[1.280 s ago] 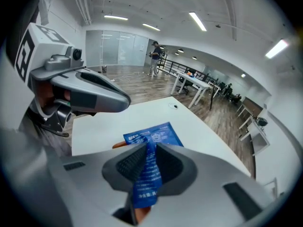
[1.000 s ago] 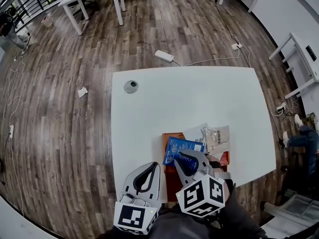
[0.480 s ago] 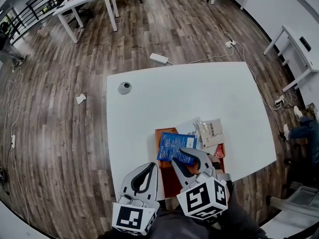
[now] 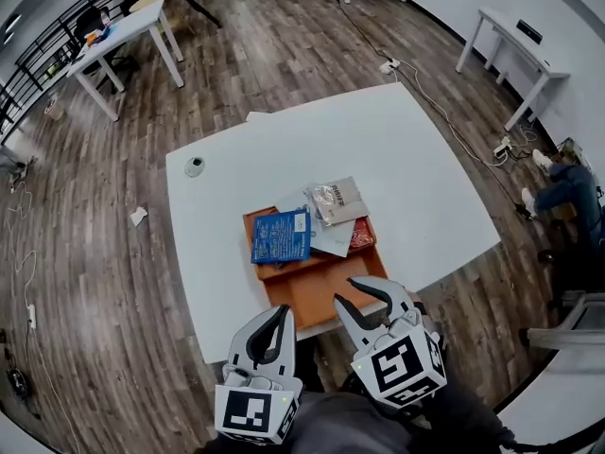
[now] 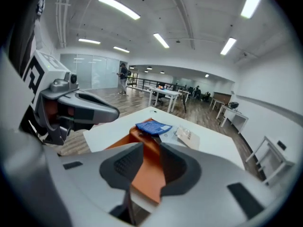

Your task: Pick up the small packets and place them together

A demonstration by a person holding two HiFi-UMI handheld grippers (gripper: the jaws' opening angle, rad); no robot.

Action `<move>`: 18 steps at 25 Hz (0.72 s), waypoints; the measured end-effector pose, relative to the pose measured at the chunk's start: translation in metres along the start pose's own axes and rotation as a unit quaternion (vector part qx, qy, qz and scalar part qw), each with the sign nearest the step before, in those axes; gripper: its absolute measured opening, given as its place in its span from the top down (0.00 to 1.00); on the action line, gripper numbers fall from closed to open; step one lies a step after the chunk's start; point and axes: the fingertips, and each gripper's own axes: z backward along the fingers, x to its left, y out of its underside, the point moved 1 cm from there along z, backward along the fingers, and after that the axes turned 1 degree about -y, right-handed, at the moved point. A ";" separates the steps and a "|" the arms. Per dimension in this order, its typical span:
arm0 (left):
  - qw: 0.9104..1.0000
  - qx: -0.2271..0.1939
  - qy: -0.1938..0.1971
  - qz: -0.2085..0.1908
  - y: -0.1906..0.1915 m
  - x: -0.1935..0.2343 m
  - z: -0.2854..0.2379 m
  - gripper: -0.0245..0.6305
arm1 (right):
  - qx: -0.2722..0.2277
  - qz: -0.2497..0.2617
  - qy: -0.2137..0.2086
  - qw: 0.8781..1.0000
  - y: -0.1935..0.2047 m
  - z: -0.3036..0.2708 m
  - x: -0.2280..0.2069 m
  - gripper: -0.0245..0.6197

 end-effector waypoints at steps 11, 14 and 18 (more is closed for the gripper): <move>0.998 -0.024 0.034 -0.038 0.008 -0.119 0.062 0.96 | -0.182 -0.155 -0.021 0.971 0.022 0.131 0.030 0.94; 0.997 -0.032 0.044 -0.053 0.002 -0.134 0.068 0.96 | -0.208 -0.160 -0.024 0.965 0.014 0.143 0.037 0.95; 0.996 -0.038 0.050 -0.064 -0.007 -0.139 0.073 0.96 | -0.229 -0.178 -0.021 0.957 0.008 0.153 0.038 0.95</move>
